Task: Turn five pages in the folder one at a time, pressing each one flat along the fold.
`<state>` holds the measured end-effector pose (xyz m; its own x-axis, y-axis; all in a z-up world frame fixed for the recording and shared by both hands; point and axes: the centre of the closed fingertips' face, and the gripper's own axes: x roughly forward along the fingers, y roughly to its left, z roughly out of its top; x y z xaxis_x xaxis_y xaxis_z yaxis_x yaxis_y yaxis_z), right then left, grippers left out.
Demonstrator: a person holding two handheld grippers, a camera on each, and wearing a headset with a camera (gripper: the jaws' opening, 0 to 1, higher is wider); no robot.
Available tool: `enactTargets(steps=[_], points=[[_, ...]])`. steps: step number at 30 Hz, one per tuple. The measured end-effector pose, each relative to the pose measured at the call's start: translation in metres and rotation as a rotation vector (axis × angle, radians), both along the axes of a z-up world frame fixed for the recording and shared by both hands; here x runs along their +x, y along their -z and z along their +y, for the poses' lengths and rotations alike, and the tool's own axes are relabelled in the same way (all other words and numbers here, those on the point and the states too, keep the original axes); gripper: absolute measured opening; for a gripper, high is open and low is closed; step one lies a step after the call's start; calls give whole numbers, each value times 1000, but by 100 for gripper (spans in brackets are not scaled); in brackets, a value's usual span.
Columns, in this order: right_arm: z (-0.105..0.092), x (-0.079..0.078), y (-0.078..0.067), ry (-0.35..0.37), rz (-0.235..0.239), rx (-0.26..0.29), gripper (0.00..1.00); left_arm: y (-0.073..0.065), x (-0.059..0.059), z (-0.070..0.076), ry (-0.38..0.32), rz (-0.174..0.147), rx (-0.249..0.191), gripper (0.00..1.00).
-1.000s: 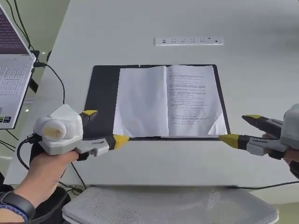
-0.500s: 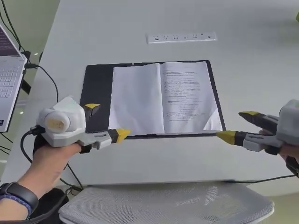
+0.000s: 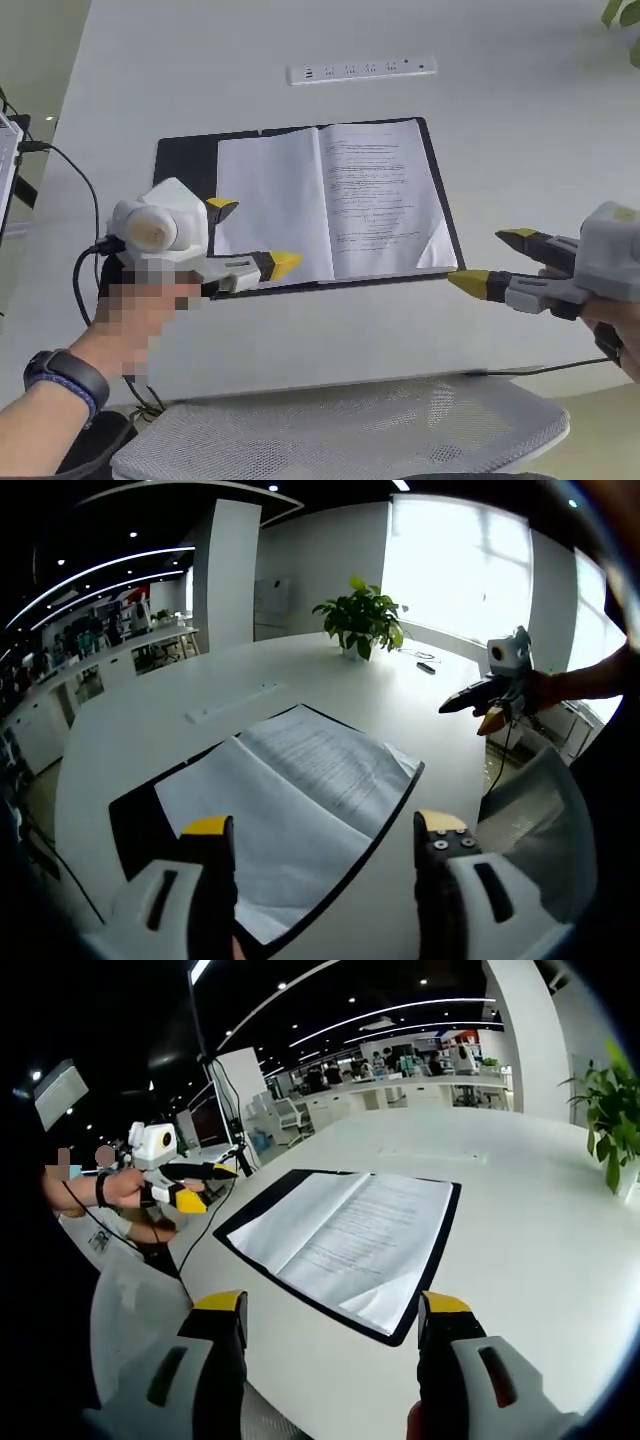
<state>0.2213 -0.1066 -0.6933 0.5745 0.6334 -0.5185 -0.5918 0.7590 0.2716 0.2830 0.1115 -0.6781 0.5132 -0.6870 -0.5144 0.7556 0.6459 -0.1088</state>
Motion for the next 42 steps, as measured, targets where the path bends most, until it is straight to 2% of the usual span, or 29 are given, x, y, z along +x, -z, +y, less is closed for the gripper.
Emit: enactTargets(steps=[7, 14, 21, 23, 26, 34, 41, 42], points=[[-5, -4, -4, 22, -10, -4, 68, 1, 8, -37, 68, -10, 1, 72], [-8, -10, -3, 31, -7, -18, 68, 7, 15, -78, 142, -16, 2, 71], [-5, -16, -2, 26, -6, -24, 68, 17, 16, -115, 190, 0, -15, 69], [-6, -17, -1, 26, -5, -32, 68, 22, 13, -126, 221, -4, 0, 69], [-5, -18, 0, 31, -1, -23, 68, 31, 13, -141, 235, 8, -1, 69], [-10, -20, 5, 41, 11, -19, 66, 49, 22, -167, 234, 36, 5, 67], [-11, -20, 7, 43, 20, -18, 66, 75, 25, -187, 219, 74, 21, 67], [-11, -19, 7, 48, 21, -16, 66, 82, 26, -190, 217, 77, 30, 67]])
